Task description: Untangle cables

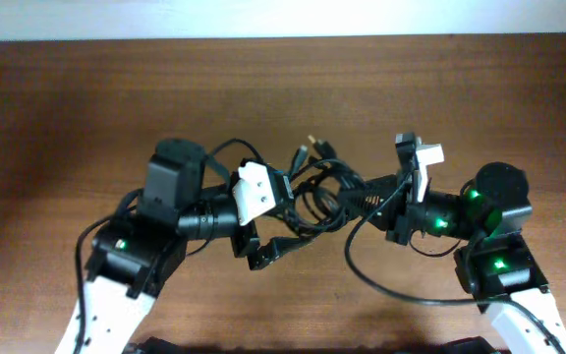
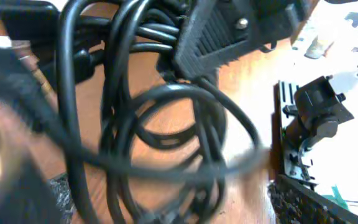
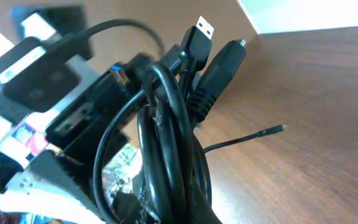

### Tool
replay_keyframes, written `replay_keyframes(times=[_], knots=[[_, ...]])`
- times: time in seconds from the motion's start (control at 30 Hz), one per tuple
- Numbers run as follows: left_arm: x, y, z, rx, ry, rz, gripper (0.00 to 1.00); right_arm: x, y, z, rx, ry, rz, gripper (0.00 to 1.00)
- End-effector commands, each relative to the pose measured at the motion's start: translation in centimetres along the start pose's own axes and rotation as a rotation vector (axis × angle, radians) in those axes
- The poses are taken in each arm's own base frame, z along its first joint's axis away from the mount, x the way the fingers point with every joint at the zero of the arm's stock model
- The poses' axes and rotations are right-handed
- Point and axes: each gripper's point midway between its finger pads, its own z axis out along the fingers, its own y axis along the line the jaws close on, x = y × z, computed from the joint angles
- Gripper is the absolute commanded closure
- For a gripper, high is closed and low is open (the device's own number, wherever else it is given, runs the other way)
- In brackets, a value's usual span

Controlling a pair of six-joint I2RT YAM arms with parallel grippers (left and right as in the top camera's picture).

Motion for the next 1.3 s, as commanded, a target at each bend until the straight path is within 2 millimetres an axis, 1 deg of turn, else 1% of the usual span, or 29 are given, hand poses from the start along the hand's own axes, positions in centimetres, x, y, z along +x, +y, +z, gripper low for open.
replay_keyframes(times=[0.0, 0.07, 0.17, 0.3, 0.4, 0.43, 0.5, 0.63, 0.73, 0.8, 0.93, 1.03, 1.13, 1.2, 1.27], knots=[[-1.1, 0.5, -2.6, -0.167, -0.007, -0.037, 0.01, -1.7, -1.2, -1.6, 0.052, -0.063, 0.053, 0.96], [-1.2, 0.7, -3.8, -0.245, -0.007, -0.060, 0.01, -2.3, -1.4, -2.3, 0.057, -0.082, 0.067, 0.96], [-1.2, 0.3, -4.7, -0.278, -0.006, -0.052, 0.01, -2.9, -0.6, -2.4, 0.026, -0.094, 0.045, 0.96], [-0.5, -0.1, -5.0, -0.283, 0.018, -0.071, 0.01, -3.9, 0.1, -2.5, 0.008, -0.125, 0.064, 0.96], [0.4, -0.5, -4.9, -0.270, 0.047, -0.095, 0.00, -4.5, -0.2, -2.6, 0.022, -0.156, 0.137, 0.96], [0.6, -0.6, -4.9, -0.262, 0.057, -0.084, 0.02, -4.7, -0.3, -2.6, 0.027, -0.165, 0.171, 0.96], [1.1, -1.4, -4.8, -0.221, 0.085, 0.029, 0.03, -4.8, -0.5, -2.7, 0.031, -0.179, 0.247, 0.96], [1.8, -1.7, -4.7, -0.197, 0.129, 0.191, 0.02, -4.8, -0.6, -2.7, 0.023, -0.181, 0.350, 0.96], [1.6, -1.5, -4.6, -0.195, 0.131, 0.242, 0.04, -4.8, -0.6, -2.7, 0.023, -0.180, 0.362, 0.96], [1.2, -1.4, -4.6, -0.197, 0.116, 0.254, 0.05, -4.8, -0.6, -2.7, 0.024, -0.180, 0.363, 0.96], [-0.4, -1.7, -4.2, -0.174, 0.046, 0.303, 0.11, -4.6, -1.1, -2.5, 0.026, -0.172, 0.379, 0.96], [-1.7, -2.3, -3.7, -0.153, 0.010, 0.383, 0.10, -4.3, -1.5, -2.2, 0.021, -0.154, 0.395, 0.96], [-1.7, -3.1, -2.5, -0.108, 0.021, 0.471, 0.06, -4.1, -1.7, -2.1, 0.017, -0.142, 0.404, 0.96], [-1.0, -2.7, -1.6, -0.113, 0.063, 0.468, 0.03, -4.1, -1.7, -2.1, 0.017, -0.142, 0.403, 0.96], [-0.5, -2.3, -0.6, -0.098, 0.092, 0.461, 0.03, -4.1, -1.7, -2.1, 0.017, -0.142, 0.404, 0.96]])
